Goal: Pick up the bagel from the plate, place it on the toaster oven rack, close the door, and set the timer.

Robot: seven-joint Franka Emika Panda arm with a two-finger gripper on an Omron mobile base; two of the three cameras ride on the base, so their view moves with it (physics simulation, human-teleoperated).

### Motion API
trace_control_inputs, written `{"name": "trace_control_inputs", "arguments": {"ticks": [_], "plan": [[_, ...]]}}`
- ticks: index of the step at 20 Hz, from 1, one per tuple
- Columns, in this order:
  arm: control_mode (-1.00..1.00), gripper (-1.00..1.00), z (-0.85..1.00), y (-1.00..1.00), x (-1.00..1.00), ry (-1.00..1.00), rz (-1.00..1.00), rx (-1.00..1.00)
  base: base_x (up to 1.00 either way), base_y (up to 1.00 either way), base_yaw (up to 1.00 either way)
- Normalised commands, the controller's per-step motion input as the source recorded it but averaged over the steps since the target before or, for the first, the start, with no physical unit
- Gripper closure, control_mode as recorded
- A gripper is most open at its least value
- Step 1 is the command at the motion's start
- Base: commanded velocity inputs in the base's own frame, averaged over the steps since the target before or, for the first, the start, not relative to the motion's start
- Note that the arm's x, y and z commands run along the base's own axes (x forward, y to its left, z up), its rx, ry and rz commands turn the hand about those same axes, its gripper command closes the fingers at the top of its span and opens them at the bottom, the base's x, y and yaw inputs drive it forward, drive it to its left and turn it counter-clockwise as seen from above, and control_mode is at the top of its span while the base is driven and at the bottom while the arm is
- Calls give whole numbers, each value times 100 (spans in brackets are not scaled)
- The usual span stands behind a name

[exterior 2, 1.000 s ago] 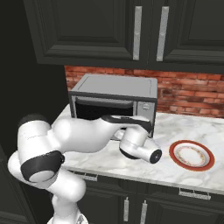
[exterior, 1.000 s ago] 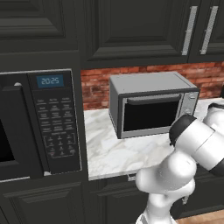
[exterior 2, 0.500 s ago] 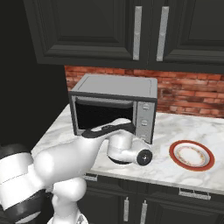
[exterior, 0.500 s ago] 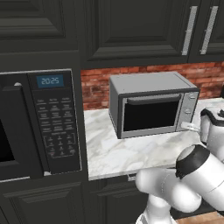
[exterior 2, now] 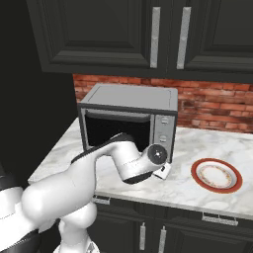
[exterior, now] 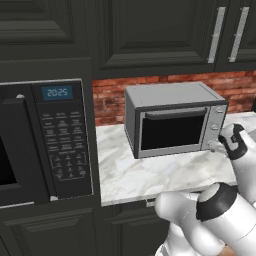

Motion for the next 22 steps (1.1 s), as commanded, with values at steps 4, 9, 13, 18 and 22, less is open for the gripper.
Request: {"name": "trace_control_inputs", "arguments": {"ticks": [4,9,13,18,22], "plan": [[-100,-100,8,-15,5,48,-9,1,0,0,0],[-100,-100,-25,-28,-9,14,-6,0,0,0,0],[-100,-100,-34,-29,-11,-5,0,0,0,0,0],[-100,-100,-12,-10,0,-17,0,0,0,0,0],[-100,-100,0,0,16,-21,0,0,0,0,0]]}}
